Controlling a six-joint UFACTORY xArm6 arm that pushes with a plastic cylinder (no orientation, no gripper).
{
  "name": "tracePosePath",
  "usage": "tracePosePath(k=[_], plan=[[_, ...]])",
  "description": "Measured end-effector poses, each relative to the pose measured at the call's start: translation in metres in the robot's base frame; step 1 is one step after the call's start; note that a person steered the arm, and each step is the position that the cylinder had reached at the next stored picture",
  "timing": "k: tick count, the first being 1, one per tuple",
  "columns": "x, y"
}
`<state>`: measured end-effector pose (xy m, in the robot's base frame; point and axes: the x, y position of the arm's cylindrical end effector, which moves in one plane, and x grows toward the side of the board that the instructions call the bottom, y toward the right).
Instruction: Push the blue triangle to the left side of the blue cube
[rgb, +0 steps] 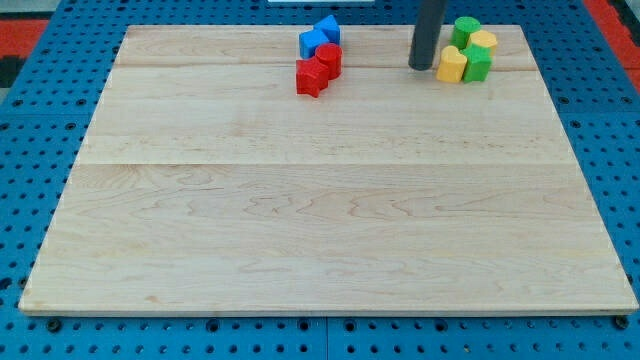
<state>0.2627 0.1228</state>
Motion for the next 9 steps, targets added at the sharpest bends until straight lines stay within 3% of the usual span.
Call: tracePosePath(k=[2, 6, 7, 8, 9], plan=[[-0.071, -0.028], [-0.07, -0.182], [-0.055, -0.221], [0.001, -0.283], [0.052, -0.308]])
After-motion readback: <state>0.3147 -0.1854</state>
